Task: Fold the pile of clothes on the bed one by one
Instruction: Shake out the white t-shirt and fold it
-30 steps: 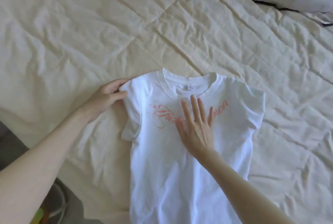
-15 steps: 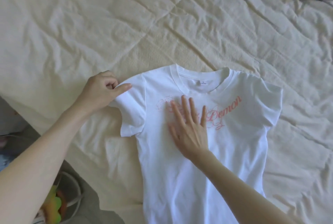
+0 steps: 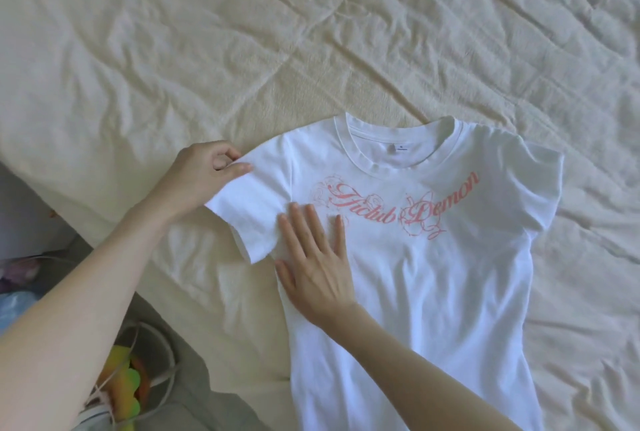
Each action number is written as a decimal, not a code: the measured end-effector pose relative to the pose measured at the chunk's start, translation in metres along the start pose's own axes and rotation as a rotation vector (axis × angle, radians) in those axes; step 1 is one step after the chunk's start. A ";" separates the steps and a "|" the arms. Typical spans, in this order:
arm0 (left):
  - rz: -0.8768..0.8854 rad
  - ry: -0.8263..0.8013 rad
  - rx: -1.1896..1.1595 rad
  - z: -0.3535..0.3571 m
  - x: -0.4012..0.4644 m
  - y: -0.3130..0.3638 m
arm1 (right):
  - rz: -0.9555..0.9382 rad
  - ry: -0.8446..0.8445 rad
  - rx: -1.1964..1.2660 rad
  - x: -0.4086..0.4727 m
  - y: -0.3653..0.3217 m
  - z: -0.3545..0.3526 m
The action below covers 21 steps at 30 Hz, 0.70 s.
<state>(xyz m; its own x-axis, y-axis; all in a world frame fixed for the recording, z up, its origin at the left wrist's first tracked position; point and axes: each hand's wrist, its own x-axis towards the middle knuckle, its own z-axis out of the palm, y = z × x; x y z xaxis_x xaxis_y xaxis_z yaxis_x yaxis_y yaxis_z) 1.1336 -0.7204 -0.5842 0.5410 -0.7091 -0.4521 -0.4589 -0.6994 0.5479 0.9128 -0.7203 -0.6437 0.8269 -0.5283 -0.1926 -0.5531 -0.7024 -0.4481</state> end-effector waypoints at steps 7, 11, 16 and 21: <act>-0.124 -0.056 -0.220 0.008 -0.015 0.048 | 0.016 0.165 0.293 -0.014 0.013 -0.016; -0.133 -0.377 -0.613 0.037 -0.043 0.088 | 0.513 0.286 0.856 -0.023 0.038 -0.048; -0.122 0.156 -0.191 0.076 -0.055 0.051 | 0.698 0.287 0.906 -0.002 0.069 -0.070; -0.264 0.153 -0.261 0.109 -0.081 0.010 | 0.382 0.190 0.602 0.053 0.057 -0.078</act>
<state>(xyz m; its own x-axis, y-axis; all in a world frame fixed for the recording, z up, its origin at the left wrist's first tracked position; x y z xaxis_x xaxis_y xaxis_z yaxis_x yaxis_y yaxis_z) 1.0088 -0.6795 -0.6192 0.7239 -0.4731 -0.5021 -0.1066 -0.7958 0.5960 0.9171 -0.8254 -0.6117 0.5257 -0.7956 -0.3011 -0.6024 -0.0983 -0.7921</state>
